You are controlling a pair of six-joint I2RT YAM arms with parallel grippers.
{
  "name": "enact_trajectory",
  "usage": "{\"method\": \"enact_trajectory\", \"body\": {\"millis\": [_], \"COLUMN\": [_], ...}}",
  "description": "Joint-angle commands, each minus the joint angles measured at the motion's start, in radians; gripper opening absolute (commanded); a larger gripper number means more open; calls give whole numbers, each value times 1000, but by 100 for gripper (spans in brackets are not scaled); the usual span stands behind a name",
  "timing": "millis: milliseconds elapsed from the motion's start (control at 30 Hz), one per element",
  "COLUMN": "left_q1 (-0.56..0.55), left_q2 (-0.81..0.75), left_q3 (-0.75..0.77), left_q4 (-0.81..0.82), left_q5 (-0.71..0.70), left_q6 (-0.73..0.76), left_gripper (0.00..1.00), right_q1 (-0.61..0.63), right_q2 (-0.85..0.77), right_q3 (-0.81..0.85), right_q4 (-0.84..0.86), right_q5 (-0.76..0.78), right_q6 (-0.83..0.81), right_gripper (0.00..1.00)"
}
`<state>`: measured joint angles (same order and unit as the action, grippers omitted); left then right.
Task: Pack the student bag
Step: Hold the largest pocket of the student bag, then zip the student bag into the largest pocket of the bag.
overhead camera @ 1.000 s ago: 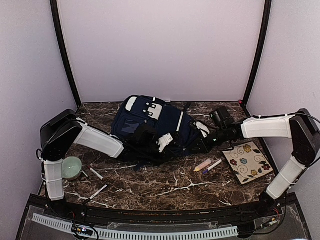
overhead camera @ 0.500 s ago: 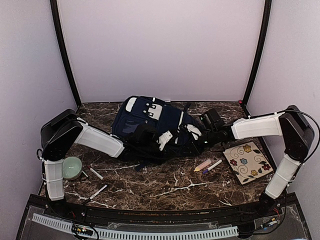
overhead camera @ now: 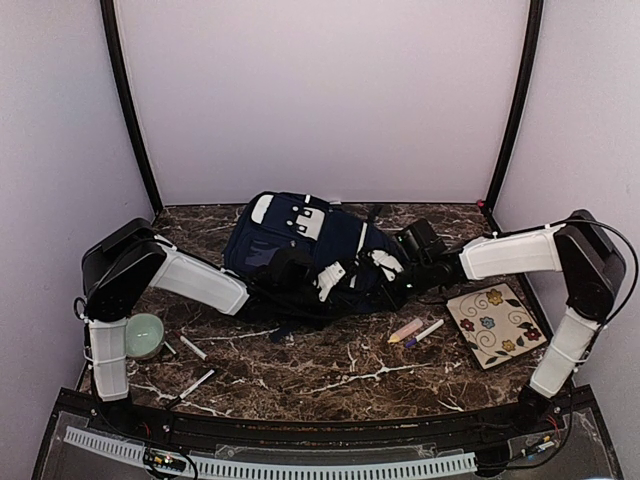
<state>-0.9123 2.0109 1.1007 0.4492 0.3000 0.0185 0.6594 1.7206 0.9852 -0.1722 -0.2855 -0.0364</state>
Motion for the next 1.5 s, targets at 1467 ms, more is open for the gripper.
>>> {"method": "enact_trajectory", "body": {"millis": [1467], "left_q1": [56], "left_q2": [-383], "left_q3": [-396], "left_q4": [-249], "left_q5": [-460], "left_q6": [29], "left_gripper": [10], "right_q1": [-178], "right_q2": [-93], "right_q3": [-35], "right_q4": [-114], "right_q5": [-275], "right_q6": [-226], "right_gripper": [0]}}
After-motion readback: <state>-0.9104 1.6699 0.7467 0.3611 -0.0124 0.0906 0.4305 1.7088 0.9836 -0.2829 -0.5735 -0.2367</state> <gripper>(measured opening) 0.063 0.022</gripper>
